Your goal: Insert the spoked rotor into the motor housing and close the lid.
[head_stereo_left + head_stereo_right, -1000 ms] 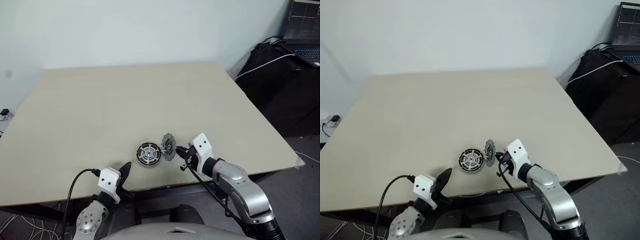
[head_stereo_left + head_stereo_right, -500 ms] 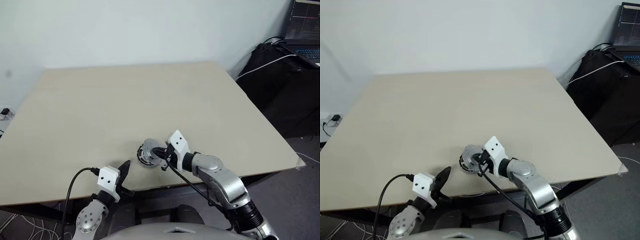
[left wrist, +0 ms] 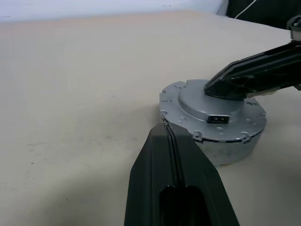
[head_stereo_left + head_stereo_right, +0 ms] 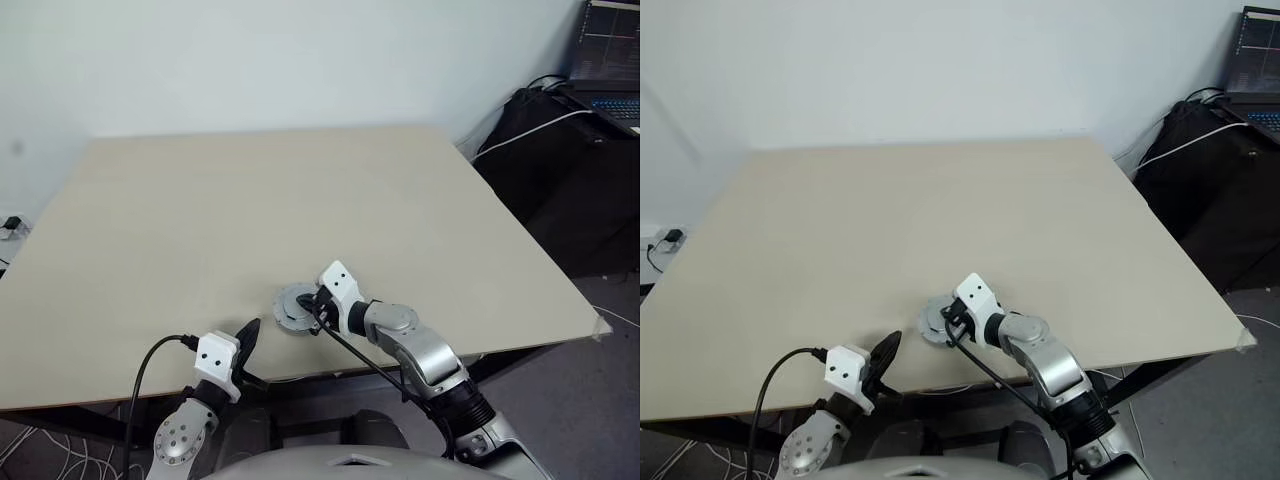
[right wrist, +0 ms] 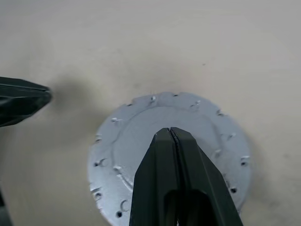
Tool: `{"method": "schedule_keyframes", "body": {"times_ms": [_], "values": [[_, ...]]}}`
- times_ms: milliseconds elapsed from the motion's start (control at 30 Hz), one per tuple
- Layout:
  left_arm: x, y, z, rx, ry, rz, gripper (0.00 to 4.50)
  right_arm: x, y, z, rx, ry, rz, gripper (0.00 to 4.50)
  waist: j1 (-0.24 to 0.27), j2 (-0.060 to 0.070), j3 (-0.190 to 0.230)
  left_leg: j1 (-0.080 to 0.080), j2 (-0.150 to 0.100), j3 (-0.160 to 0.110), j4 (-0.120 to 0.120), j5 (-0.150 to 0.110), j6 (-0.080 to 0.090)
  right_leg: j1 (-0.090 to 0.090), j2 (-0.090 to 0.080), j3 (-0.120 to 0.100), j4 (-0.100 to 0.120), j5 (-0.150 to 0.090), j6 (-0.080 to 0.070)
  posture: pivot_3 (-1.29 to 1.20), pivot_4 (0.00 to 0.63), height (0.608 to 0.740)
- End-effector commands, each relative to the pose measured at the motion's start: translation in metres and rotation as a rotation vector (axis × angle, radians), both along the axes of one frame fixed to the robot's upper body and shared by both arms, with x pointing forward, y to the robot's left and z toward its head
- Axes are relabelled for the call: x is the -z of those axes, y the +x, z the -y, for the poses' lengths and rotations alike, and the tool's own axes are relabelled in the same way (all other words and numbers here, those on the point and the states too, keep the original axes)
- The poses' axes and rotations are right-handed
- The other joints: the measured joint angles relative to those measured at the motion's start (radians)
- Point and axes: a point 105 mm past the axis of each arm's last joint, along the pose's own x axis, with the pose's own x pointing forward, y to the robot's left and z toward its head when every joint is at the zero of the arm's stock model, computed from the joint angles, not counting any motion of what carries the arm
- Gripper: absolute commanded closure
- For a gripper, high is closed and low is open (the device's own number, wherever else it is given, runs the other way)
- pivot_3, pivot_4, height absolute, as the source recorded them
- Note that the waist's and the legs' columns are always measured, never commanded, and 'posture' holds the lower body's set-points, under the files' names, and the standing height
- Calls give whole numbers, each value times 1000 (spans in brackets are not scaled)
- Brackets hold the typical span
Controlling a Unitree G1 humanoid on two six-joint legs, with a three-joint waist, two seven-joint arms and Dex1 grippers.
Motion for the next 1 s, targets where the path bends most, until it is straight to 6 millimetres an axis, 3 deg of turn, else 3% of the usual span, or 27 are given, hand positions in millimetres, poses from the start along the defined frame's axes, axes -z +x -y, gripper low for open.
{"method": "schedule_keyframes", "body": {"times_ms": [33,200,500,1000], "values": [[-5,2,-2,-6,-2,40,4500,-13,-1,-2,-39,34,67,4298,1,0,0,0,0,0,0,0,0,0,0,0,0,0,0,0,0,740],[-3,2,-3,-1,-2,38,4500,-27,4,-1,-63,49,147,2854,0,0,0,0,0,0,0,0,0,0,0,0,0,0,0,0,0,740],[-1,3,-4,3,-1,41,4500,-28,4,-5,-122,46,174,27,0,0,0,0,0,0,0,0,0,0,0,0,0,0,0,0,0,740],[-5,5,-5,-18,-2,56,4500,-5,2,-7,-204,-29,130,27,0,-1,0,0,0,0,1,0,0,0,0,0,1,0,0,0,0,740]]}}
